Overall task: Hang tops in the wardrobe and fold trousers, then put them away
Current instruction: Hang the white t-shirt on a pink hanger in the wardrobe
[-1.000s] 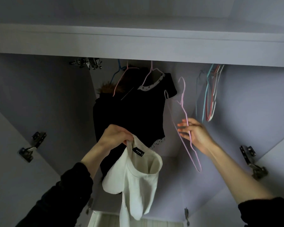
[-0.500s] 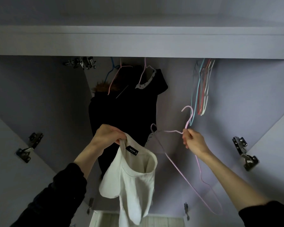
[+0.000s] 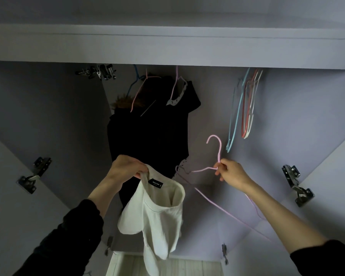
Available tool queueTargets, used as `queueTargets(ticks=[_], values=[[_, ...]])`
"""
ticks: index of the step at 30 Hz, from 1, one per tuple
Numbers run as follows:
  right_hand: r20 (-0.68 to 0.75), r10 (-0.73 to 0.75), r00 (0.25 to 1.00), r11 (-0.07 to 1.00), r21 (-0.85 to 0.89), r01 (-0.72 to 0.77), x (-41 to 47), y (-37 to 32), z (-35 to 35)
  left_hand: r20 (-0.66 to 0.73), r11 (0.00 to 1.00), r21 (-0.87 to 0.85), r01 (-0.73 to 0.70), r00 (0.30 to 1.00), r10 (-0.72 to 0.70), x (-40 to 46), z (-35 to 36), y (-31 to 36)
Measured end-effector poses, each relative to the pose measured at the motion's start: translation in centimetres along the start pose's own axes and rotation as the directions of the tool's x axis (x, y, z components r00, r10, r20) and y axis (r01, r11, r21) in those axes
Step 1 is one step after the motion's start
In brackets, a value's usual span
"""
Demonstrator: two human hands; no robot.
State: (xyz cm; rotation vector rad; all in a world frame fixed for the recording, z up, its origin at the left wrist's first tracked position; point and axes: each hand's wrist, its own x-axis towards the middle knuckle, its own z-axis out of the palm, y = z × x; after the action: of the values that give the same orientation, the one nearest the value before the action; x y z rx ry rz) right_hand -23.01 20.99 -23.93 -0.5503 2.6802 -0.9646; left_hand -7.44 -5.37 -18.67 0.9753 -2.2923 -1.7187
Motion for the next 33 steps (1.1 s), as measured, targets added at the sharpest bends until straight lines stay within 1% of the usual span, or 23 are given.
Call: queueTargets(ticks=[1, 3, 5, 7, 10, 13, 16, 19, 22, 27, 30, 33], values=[[0.008, 0.042, 0.999, 0.996, 0.08, -0.042, 0.0, 0.3, 0.0, -0.004, 1.0, -0.001, 0.003, 1.0, -0.003, 0.0, -0.1, -0.1], [0.016, 0.08, 0.997, 0.972, 0.222, -0.082, 0.0, 0.6, -0.3, -0.02, 1.0, 0.002, 0.019, 1.0, -0.019, 0.0, -0.3, -0.3], [0.016, 0.081, 0.997, 0.935, 0.344, -0.082, -0.1, 0.5, -0.9, -0.043, 0.999, -0.004, 0.039, 0.998, -0.039, 0.0, -0.5, -0.4], [0.02, 0.051, 0.999, 0.909, 0.413, -0.055, -0.3, 0.3, -1.5, -0.062, 0.998, -0.012, 0.059, 0.996, -0.06, 0.1, -0.7, -0.5], [0.032, 0.01, 0.999, 0.929, 0.369, -0.021, -0.6, -0.1, -1.9, -0.087, 0.996, -0.035, 0.081, 0.993, -0.084, 0.3, -1.1, -0.7], [0.016, -0.011, 1.0, 0.93, 0.367, 0.004, -0.8, -0.2, -2.1, -0.116, 0.993, -0.041, 0.106, 0.987, -0.11, 0.5, -1.6, -1.0], [-0.02, -0.06, 0.998, 0.907, 0.416, 0.063, -1.1, -0.4, -2.4, -0.14, 0.989, -0.073, 0.126, 0.981, -0.135, 0.6, -2.0, -1.3], [-0.054, -0.136, 0.989, 0.859, 0.491, 0.145, -1.5, -0.6, -3.0, -0.169, 0.986, -0.088, 0.139, 0.974, -0.153, 0.6, -2.2, -1.5], [-0.05, -0.207, 0.977, 0.838, 0.507, 0.203, -1.7, -1.0, -3.7, -0.186, 0.986, -0.1, 0.137, 0.97, -0.154, 0.6, -2.3, -1.5], [0.033, -0.312, 0.95, 0.871, 0.41, 0.272, -2.1, -1.7, -4.0, -0.194, 0.989, -0.097, 0.115, 0.972, -0.132, 0.6, -2.5, -1.3], [0.04, -0.328, 0.944, 0.877, 0.384, 0.289, -2.4, -1.9, -4.4, -0.203, 0.991, -0.088, 0.102, 0.972, -0.118, 0.5, -2.6, -1.3], [0.031, -0.348, 0.937, 0.878, 0.36, 0.315, -2.6, -2.3, -4.4, -0.211, 0.994, -0.042, 0.097, 0.972, -0.104, 0.3, -2.7, -1.3]])
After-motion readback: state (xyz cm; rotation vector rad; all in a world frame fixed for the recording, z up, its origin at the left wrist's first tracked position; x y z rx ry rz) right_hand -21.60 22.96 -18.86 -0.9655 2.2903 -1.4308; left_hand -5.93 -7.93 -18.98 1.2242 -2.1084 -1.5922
